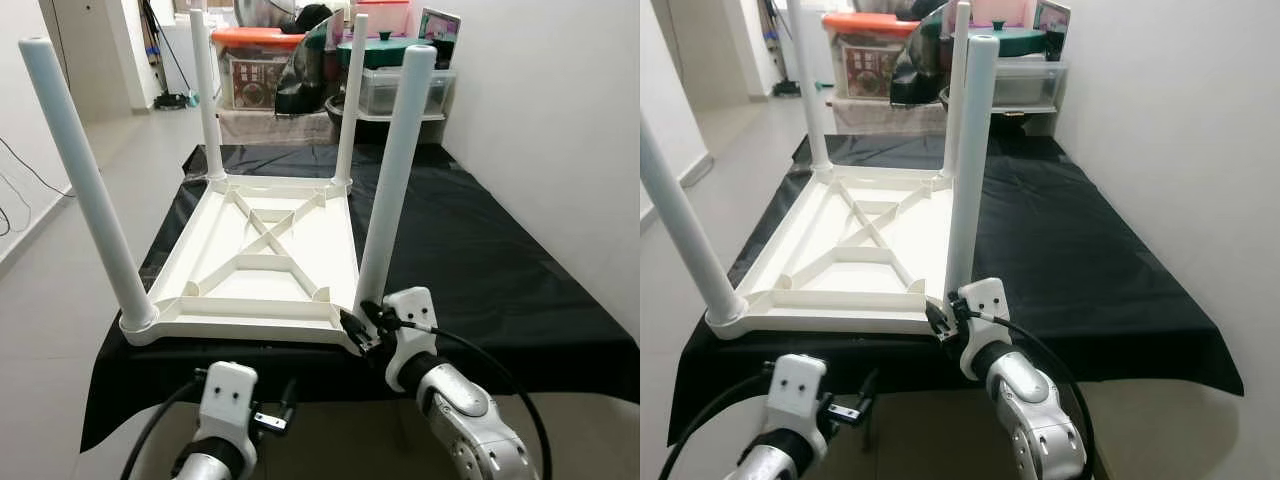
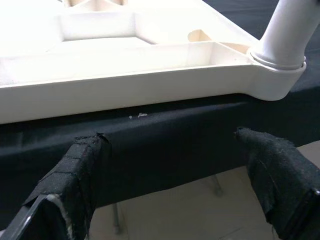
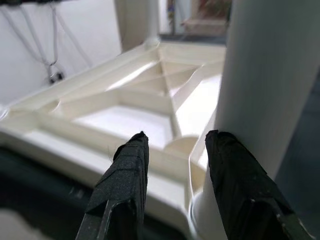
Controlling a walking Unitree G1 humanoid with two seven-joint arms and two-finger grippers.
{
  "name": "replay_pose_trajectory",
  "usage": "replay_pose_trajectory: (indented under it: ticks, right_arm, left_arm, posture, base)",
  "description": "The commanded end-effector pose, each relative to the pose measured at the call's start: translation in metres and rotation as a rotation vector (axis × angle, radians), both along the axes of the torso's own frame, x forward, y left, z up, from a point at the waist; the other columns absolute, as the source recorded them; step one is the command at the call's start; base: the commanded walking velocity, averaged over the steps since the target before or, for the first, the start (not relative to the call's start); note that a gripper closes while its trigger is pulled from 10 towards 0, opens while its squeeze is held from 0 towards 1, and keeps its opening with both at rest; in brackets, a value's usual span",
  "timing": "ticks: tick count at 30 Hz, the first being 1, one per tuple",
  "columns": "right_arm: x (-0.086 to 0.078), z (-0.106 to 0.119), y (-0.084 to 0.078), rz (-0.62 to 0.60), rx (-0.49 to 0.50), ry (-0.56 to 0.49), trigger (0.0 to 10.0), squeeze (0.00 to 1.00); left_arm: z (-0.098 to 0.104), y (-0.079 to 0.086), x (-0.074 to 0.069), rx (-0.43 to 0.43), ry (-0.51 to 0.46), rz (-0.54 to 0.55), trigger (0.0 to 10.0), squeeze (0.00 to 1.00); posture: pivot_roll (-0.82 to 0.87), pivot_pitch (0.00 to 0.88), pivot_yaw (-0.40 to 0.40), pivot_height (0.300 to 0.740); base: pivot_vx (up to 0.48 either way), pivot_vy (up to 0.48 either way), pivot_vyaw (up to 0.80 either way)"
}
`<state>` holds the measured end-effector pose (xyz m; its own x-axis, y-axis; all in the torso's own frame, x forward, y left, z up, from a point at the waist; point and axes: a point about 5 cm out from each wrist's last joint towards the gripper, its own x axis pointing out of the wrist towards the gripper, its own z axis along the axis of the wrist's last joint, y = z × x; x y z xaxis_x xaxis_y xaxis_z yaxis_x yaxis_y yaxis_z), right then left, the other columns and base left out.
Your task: Building children table
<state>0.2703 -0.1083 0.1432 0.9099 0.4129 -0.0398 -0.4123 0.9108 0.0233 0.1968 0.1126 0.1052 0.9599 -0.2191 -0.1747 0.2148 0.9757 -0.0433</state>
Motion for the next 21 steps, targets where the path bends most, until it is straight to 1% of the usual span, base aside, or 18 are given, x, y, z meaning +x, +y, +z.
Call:
replay_pose_trajectory:
  ticks: [1,2,5,9,11,12,13,14,15,18,21]
  right_arm:
    - [0.003,0.016,-0.019,-0.160,-0.030,-0.103,10.0,0.00]
    - [0.003,0.016,-0.019,-0.160,-0.030,-0.103,10.0,0.00]
    - [0.000,0.023,-0.025,-0.250,-0.054,-0.131,10.0,0.00]
    - [0.000,0.025,-0.024,-0.288,-0.070,-0.137,10.0,0.00]
    - [0.009,0.032,-0.022,-0.309,-0.083,-0.161,10.0,0.00]
    - [0.009,0.032,-0.022,-0.309,-0.083,-0.161,10.0,0.00]
    - [0.013,0.035,-0.022,-0.321,-0.087,-0.177,10.0,0.00]
    - [0.016,0.039,-0.021,-0.321,-0.087,-0.198,10.0,0.90]
    - [0.019,0.041,-0.020,-0.303,-0.077,-0.213,10.0,1.00]
    - [0.021,0.043,-0.020,-0.306,-0.075,-0.223,10.0,1.00]
    - [0.027,0.048,-0.016,-0.287,-0.047,-0.236,10.0,1.00]
  left_arm:
    - [-0.003,-0.002,-0.002,-0.006,0.015,-0.005,10.0,0.00]
    - [-0.003,-0.002,-0.002,-0.006,0.015,-0.005,10.0,0.00]
    - [-0.003,-0.001,-0.001,-0.008,0.016,-0.004,10.0,0.00]
    - [-0.003,-0.001,-0.001,-0.009,0.017,-0.006,10.0,0.00]
    - [-0.003,-0.001,0.000,-0.008,0.018,-0.009,10.0,0.00]
    - [-0.003,-0.001,0.000,-0.008,0.018,-0.009,10.0,0.00]
    - [-0.003,-0.001,0.000,-0.007,0.018,-0.010,10.0,0.00]
    - [-0.003,-0.001,0.000,-0.007,0.018,-0.011,10.0,0.00]
    - [-0.004,-0.001,0.000,-0.007,0.018,-0.010,10.0,0.00]
    - [-0.003,-0.002,0.000,-0.009,0.017,-0.009,10.0,0.00]
    - [-0.003,-0.001,0.001,-0.011,0.016,-0.006,10.0,0.00]
  posture:
    - [0.11,0.000,-0.061,0.740]
    - [0.11,0.000,-0.061,0.740]
    - [0.10,0.000,-0.060,0.740]
    - [0.10,0.000,-0.060,0.740]
    - [0.10,0.000,-0.057,0.740]
    - [0.10,0.000,-0.057,0.740]
    - [0.10,0.000,-0.059,0.740]
    - [0.11,0.000,-0.058,0.740]
    - [0.11,0.000,-0.058,0.740]
    - [0.11,0.000,-0.064,0.740]
    - [0.11,0.000,-0.063,0.740]
  base:
    - [0.000,0.000,0.00]
    - [0.000,0.000,0.00]
    - [0.000,0.000,0.00]
    - [0.000,0.000,0.00]
    - [0.000,0.000,0.00]
    - [0.000,0.000,0.00]
    - [0.000,0.000,0.00]
    - [0.000,0.000,0.00]
    - [0.000,0.000,0.00]
    - [0.000,0.000,0.00]
    - [0.000,0.000,0.00]
